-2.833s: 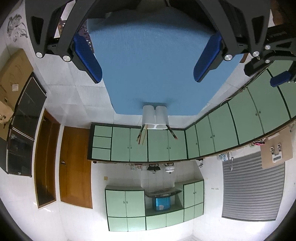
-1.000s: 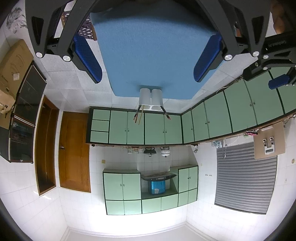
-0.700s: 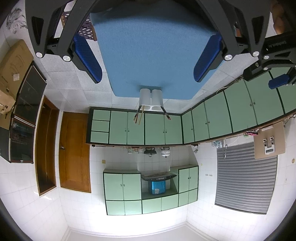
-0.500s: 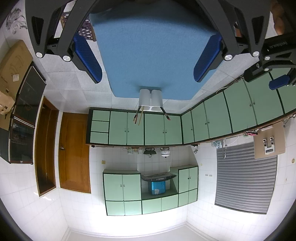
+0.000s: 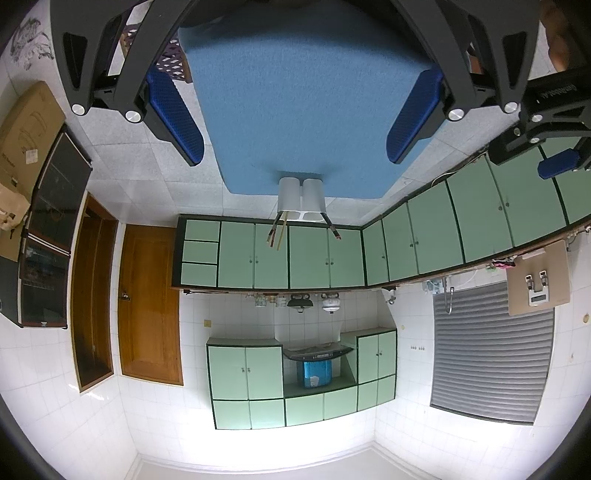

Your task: Organize utensils

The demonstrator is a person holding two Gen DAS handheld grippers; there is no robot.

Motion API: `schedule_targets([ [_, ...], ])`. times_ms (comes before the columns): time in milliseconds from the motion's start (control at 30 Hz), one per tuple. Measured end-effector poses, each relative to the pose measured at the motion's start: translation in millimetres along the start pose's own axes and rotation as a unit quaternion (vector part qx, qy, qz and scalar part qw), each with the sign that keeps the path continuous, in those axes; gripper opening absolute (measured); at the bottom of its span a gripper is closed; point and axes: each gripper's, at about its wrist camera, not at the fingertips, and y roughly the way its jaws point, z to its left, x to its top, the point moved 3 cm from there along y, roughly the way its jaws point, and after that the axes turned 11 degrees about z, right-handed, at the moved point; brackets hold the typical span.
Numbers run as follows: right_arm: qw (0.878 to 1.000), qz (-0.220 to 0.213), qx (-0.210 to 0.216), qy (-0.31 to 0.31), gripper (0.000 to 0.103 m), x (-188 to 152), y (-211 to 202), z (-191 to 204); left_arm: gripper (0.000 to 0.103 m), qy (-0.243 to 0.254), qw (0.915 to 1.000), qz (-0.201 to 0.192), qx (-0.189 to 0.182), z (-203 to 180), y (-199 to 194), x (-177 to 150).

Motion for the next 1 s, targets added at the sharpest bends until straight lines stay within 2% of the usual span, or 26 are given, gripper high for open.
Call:
schedule_targets([
  [1000,1.0,-0.001,-0.001,0.002,0.097,-1.8,-0.5,-1.1,0.098,-0.004,1.0,-0.006,0.006,-3.1,-5.5,4.1],
])
